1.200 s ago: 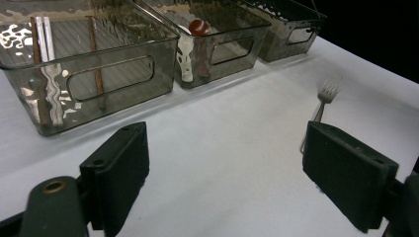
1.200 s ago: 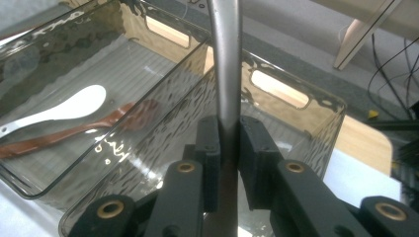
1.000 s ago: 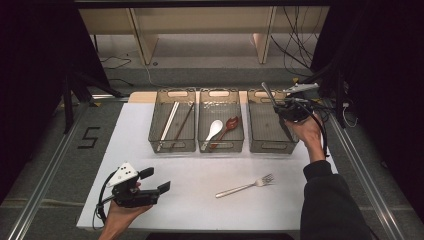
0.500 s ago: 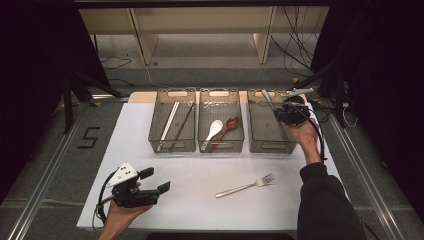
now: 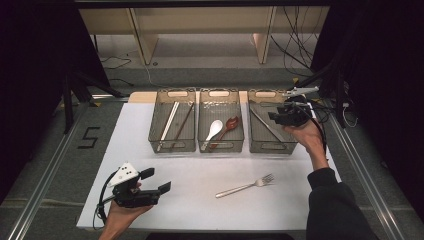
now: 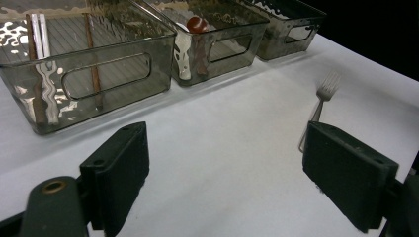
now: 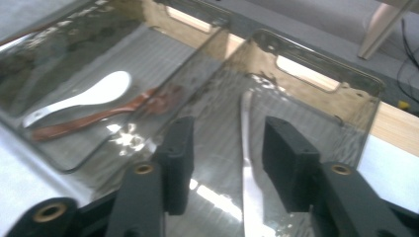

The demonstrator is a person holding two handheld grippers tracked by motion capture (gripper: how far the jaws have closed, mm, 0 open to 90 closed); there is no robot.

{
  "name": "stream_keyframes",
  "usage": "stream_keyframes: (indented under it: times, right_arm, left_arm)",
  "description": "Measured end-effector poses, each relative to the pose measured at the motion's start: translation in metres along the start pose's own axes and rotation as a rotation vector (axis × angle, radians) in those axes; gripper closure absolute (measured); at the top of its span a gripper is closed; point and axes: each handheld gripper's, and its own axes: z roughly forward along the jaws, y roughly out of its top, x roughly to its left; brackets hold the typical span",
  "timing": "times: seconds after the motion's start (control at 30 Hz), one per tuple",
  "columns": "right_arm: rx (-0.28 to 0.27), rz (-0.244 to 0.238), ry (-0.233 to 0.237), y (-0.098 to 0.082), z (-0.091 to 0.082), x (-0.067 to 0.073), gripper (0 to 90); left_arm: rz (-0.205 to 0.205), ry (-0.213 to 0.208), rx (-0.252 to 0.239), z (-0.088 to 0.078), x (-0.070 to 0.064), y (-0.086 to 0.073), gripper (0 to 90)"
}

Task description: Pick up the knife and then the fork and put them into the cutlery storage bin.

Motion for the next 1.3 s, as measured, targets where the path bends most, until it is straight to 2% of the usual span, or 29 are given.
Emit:
stream_keyframes:
  times: [0.03, 0.1, 0.17, 0.37, 0.53, 0.73, 1.07, 1.3]
  right_arm:
    - [0.005, -0.001, 0.028, 0.001, -0.001, 0.002, 48.7]
    - [0.014, -0.025, 0.049, 0.002, -0.004, 0.01, 44.1]
    - [0.025, -0.042, 0.091, 0.002, -0.006, 0.016, 40.4]
    - [0.058, -0.12, 0.161, 0.002, -0.015, 0.04, 32.5]
    - [0.078, -0.177, 0.195, 0.001, -0.021, 0.058, 28.1]
    - [0.105, -0.207, 0.236, -0.004, -0.024, 0.072, 24.5]
    - [0.163, -0.302, 0.289, -0.012, -0.019, 0.1, 23.5]
    - [0.226, -0.366, 0.323, -0.022, -0.014, 0.119, 23.7]
  left_arm:
    - [-0.001, 0.001, 0.001, 0.0, 0.0, 0.0, 17.8]
    - [-0.002, 0.001, 0.003, 0.0, 0.0, 0.0, 17.8]
    - [-0.002, 0.001, 0.001, 0.0, 0.0, 0.0, 17.8]
    - [0.0, 0.004, 0.001, 0.0, 0.0, 0.0, 17.7]
    - [0.0, 0.004, -0.003, 0.0, 0.0, -0.001, 17.6]
    - [0.002, 0.005, -0.003, -0.001, 0.001, -0.001, 17.5]
    - [0.0, 0.004, -0.009, -0.001, 0.001, -0.001, 17.3]
    - [0.0, 0.006, -0.011, -0.001, 0.001, -0.001, 17.3]
